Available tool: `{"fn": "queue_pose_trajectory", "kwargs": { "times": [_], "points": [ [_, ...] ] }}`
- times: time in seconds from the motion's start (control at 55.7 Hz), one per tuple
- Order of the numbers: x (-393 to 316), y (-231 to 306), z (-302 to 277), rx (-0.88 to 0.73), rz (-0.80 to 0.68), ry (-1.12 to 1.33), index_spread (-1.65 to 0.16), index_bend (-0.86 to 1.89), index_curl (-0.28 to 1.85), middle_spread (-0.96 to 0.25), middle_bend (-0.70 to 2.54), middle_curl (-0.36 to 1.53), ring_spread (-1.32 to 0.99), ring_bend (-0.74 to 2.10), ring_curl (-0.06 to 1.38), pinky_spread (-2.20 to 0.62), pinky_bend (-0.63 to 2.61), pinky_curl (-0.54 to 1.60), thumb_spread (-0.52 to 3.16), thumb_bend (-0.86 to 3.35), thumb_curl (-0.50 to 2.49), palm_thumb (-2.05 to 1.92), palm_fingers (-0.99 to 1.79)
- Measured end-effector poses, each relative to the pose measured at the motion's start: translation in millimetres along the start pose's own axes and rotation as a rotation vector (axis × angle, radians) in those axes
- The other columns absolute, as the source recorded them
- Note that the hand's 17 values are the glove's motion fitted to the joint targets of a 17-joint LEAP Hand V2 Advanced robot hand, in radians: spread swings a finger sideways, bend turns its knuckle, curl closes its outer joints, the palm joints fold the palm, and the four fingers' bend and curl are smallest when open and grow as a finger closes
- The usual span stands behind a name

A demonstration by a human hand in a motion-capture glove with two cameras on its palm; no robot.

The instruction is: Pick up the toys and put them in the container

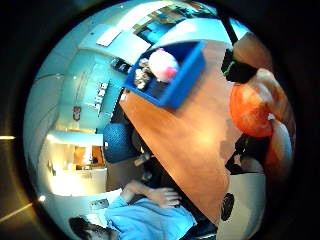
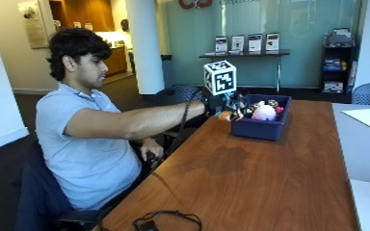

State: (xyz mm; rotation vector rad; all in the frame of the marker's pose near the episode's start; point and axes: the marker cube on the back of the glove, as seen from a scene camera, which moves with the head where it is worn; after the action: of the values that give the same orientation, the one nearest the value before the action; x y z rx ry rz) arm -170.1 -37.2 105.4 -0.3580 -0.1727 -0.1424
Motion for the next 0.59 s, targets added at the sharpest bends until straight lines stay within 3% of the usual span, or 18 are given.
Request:
{"fn": "queue_pose_trajectory", "kwargs": {
  "times": [0.251,0.592],
  "points": [
    [-119,-110,-5,0.011,-0.133,0.040,-0.37,0.20,0.56,-0.03,0.24,0.40,-0.16,0.88,0.54,-0.27,1.19,0.47,1.30,0.39,0.82,0.74,0.51],
    [-212,-186,59,-0.116,-0.129,-0.159,-0.37,0.18,0.58,-0.02,0.21,0.45,-0.15,0.88,0.56,-0.27,1.23,0.48,1.34,0.38,0.87,0.73,0.50]
  ]
}}
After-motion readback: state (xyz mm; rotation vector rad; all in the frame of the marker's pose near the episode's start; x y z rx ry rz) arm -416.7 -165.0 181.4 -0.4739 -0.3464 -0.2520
